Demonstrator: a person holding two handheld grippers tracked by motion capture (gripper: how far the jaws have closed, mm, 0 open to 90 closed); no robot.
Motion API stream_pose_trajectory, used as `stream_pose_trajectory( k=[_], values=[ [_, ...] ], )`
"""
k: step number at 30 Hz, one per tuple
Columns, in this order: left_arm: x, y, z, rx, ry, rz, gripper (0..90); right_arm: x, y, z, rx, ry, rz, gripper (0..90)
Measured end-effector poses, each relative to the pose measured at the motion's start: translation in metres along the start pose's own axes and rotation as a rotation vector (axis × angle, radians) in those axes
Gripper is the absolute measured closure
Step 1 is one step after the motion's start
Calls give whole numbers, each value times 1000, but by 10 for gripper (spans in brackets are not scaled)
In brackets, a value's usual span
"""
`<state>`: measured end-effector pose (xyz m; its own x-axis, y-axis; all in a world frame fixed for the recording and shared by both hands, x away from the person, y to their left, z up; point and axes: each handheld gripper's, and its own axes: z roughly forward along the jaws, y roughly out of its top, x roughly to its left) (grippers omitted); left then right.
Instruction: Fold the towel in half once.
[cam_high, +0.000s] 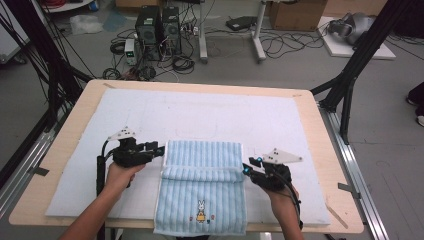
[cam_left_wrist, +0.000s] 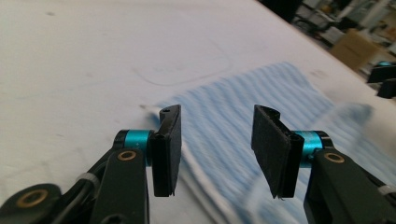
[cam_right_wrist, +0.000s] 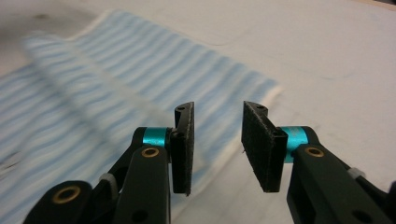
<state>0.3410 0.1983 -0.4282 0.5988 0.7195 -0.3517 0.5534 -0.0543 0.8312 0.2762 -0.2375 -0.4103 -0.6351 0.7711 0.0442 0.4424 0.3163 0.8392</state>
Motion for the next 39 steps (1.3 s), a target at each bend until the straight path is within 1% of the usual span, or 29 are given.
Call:
stream_pose_trajectory(
  k=[1, 2, 3, 4, 5, 6, 7, 8, 10, 11, 12, 13, 14, 15, 16, 17, 18, 20, 22, 25, 27, 29, 30, 31, 33, 34, 35, 37, 39],
  values=[
    [4, 1, 5, 5, 14, -22, 518, -5, 4, 6, 15, -27, 11, 646],
    [7, 1, 11, 28, 27, -28, 517, -10, 6, 13, 29, -45, 24, 645],
    [9, 1, 18, 48, 36, -40, 511, -14, 8, 21, 42, -54, 42, 636],
    [10, 0, 24, 71, 35, -65, 501, -17, 10, 29, 52, -68, 57, 616],
    [9, -1, 31, 94, 38, -67, 493, -19, 11, 38, 72, -75, 71, 594],
    [7, -2, 36, 111, 53, -45, 489, -20, 12, 46, 97, -76, 76, 585],
    [5, -4, 42, 125, 65, -37, 487, -20, 12, 55, 125, -80, 71, 570],
    [4, -5, 45, 129, 79, -21, 487, -19, 13, 62, 149, -85, 75, 561],
    [1, -5, 46, 123, 116, -23, 542, -19, 12, 76, 198, -107, 92, 521],
    [-1, -5, 47, 125, 146, -3, 593, -20, 11, 79, 193, -109, 118, 534],
    [-1, -5, 47, 128, 160, 19, 654, -21, 12, 79, 193, -117, 133, 554],
    [1, -5, 48, 135, 139, 12, 754, -20, 12, 79, 196, -123, 121, 585],
    [2, -5, 49, 132, 132, -4, 843, -19, 12, 78, 196, -117, 105, 659],
    [2, -5, 49, 134, 131, -6, 853, -18, 12, 78, 199, -91, 107, 759],
    [2, -5, 50, 133, 133, -9, 858, -15, 13, 80, 198, -80, 85, 826],
    [3, -4, 50, 137, 136, -4, 860, -11, 14, 81, 204, -90, 60, 847],
    [3, -1, 52, 146, 143, 5, 861, -10, 15, 81, 209, -97, 48, 853],
    [5, 5, 55, 153, 151, 5, 862, -13, 18, 83, 211, -96, 64, 858],
    [9, 12, 59, 139, 160, -2, 862, -16, 20, 86, 203, -112, 74, 858],
    [17, 20, 68, 145, 175, 6, 863, -24, 27, 95, 185, -134, 77, 858],
    [23, 26, 75, 129, 172, -8, 864, -29, 32, 100, 170, -152, 73, 858],
    [29, 31, 78, 109, 169, -27, 864, -34, 37, 105, 164, -158, 84, 857],
    [32, 34, 79, 78, 170, -31, 864, -37, 39, 108, 158, -161, 85, 857],
    [33, 36, 80, 67, 173, -37, 864, -40, 43, 111, 157, -162, 84, 857],
    [39, 44, 84, 102, 173, -9, 864, -43, 49, 116, 156, -175, 66, 856],
    [40, 47, 85, 94, 169, -5, 864, -43, 53, 118, 160, -180, 71, 855],
    [41, 51, 85, 82, 161, -4, 864, -45, 55, 119, 148, -190, 58, 855],
    [45, 58, 85, 59, 143, 4, 863, -48, 59, 121, 139, -204, 78, 855],
    [47, 61, 86, 53, 136, 23, 863, -51, 61, 124, 138, -210, 92, 855]
  ],
)
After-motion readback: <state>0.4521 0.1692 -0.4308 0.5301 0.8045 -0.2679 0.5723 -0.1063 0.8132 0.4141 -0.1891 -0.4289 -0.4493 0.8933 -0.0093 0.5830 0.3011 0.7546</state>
